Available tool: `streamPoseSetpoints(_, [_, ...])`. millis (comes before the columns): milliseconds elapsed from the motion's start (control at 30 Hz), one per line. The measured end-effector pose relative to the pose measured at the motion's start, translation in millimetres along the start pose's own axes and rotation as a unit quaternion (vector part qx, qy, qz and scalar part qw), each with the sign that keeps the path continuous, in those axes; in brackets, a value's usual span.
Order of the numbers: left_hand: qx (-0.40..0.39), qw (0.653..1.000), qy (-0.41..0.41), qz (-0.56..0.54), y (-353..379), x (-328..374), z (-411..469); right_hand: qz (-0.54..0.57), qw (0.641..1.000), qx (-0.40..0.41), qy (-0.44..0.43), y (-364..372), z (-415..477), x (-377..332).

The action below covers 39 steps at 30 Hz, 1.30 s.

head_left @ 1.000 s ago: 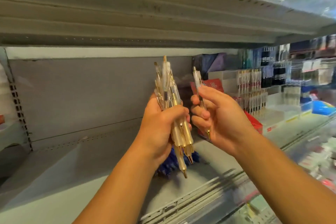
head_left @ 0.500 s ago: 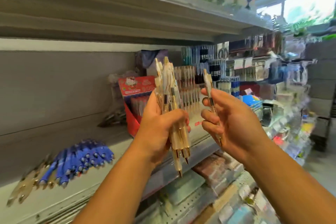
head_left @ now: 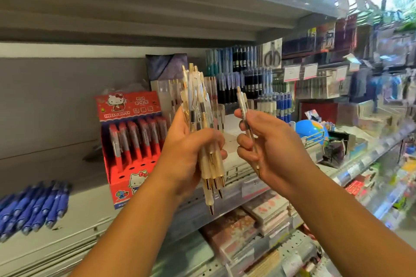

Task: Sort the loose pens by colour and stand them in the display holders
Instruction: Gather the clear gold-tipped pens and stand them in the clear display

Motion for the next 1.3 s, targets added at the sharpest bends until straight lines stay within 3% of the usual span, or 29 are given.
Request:
streamPoseSetpoints(333, [0.055,0.996,0.049,0.042,-30.0,-34.1,72.8,-0.147,0.989,-0.004,-0.033,-37.0,105.6,-0.6])
streamPoseSetpoints(567, [0.126,0.982,0.068,0.12,-35.6,-41.1,90.8,-0.312,0.943,-0.044,-0.112,-55.1,172.8,2.0])
streamPoseSetpoints(767, [0.202,0.949,0.1,0.219,-23.8,-63.9,87.9,-0.289,0.94,-0.086,-0.157,-69.8,212.0,4.9])
streamPoseSetpoints(933, [0.209,0.918,0.13,0.311,-22.5,-76.8,79.4,-0.291,0.933,-0.079,-0.198,-92.4,221.4,25.7])
streamPoseSetpoints(1300, [0.217,0.909,0.119,0.335,-32.6,-78.8,72.4,-0.361,0.907,-0.068,-0.205,-90.6,224.0,34.6])
Point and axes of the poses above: each hand's wrist, its own z-axis towards the middle knuckle, its own y-axis out of the palm, x = y × z, the point moved 2 cm from there along z, towards the middle knuckle, and after that the axes turned 9 degrees about y, right-handed, at the moved point
